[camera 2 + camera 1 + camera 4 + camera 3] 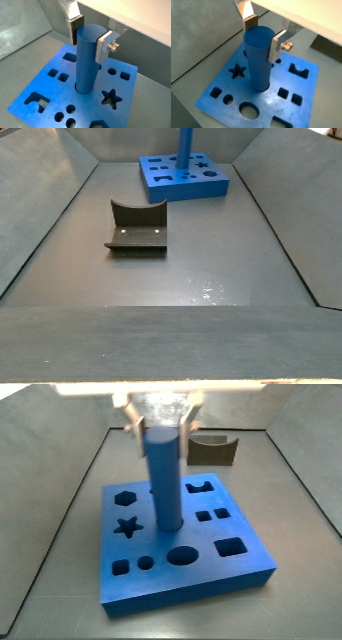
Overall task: Pick up the round object. Move up. Move to above the board. Insert the round object.
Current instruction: Insert the round object.
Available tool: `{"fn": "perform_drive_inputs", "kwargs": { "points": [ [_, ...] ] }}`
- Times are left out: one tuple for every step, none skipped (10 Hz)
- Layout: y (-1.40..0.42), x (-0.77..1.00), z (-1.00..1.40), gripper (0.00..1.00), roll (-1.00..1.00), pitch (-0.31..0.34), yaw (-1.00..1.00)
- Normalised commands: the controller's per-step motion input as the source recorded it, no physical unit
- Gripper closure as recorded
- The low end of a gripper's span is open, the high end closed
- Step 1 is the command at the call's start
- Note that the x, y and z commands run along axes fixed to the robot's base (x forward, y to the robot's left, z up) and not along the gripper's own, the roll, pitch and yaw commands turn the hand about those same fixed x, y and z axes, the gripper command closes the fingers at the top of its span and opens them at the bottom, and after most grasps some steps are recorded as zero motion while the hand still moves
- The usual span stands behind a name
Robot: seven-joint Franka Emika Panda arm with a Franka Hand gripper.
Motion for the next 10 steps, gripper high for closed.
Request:
{"fn": "perform_drive_inputs", "kwargs": {
  "points": [
    [0.0, 0.0, -0.03, 1.0, 0.0, 0.0, 0.0],
    [0.0, -0.01, -0.91, 1.0, 0.44, 0.0, -0.02],
    [0.0, 0.0, -1.0, 1.0, 0.2, -0.02, 0.0],
    [0.0, 0.0, -1.0, 1.0, 0.03, 0.0, 0.0],
    [0.0, 0.03, -1.0, 1.0, 0.02, 0.0, 0.0],
    [0.01, 0.06, -1.0, 1.0, 0.01, 0.0, 0.0],
    [0.0, 0.31, -1.0, 1.0, 0.0, 0.0, -0.01],
    [0.0, 0.39, -1.0, 1.0, 0.0, 0.0, -0.01],
    [0.0, 0.51, -1.0, 1.0, 0.0, 0.0, 0.0],
    [0.0, 0.63, -1.0, 1.0, 0.0, 0.0, 0.0]
  ]
}}
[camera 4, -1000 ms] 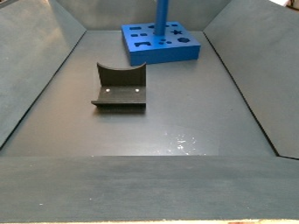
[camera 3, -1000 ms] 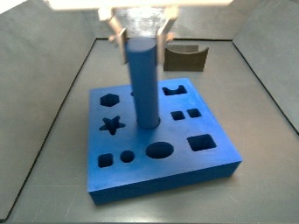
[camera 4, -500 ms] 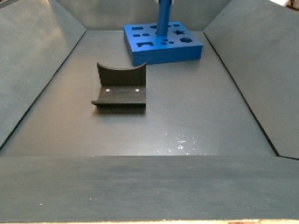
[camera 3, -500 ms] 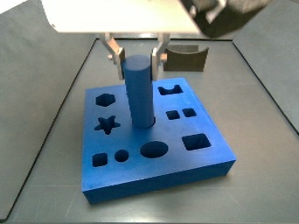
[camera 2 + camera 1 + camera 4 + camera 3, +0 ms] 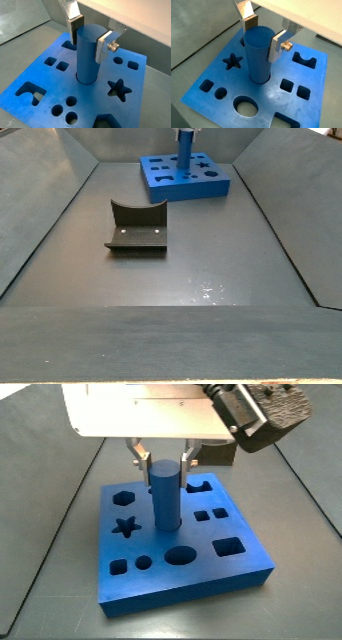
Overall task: Pick up the round object. Move up. Move to above the board. Insert the round object.
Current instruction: Insert the round object.
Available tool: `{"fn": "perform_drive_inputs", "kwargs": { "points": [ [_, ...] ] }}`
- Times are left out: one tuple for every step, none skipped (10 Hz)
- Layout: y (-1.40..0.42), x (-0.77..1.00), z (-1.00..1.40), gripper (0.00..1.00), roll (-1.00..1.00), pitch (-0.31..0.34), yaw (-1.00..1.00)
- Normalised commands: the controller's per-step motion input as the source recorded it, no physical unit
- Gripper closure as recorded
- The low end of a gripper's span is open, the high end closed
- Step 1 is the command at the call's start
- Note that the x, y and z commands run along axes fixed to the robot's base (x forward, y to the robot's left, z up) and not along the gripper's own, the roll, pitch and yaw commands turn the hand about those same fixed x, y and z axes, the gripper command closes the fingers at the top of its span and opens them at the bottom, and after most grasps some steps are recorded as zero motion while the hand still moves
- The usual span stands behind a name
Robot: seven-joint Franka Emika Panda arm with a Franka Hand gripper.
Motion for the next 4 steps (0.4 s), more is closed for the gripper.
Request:
{"fn": "perform_drive_inputs", "kwargs": {
  "points": [
    [-0.05, 0.57, -0.96, 1.0, -0.17, 0.0, 0.0],
    [-0.03, 0.0, 0.0, 1.0, 0.0, 0.0, 0.0],
    [0.0, 0.0, -0.03, 1.0, 0.0, -0.071, 0.0],
    [-0.05, 0.0, -0.04, 1.0, 0.03, -0.031, 0.04]
  ]
}}
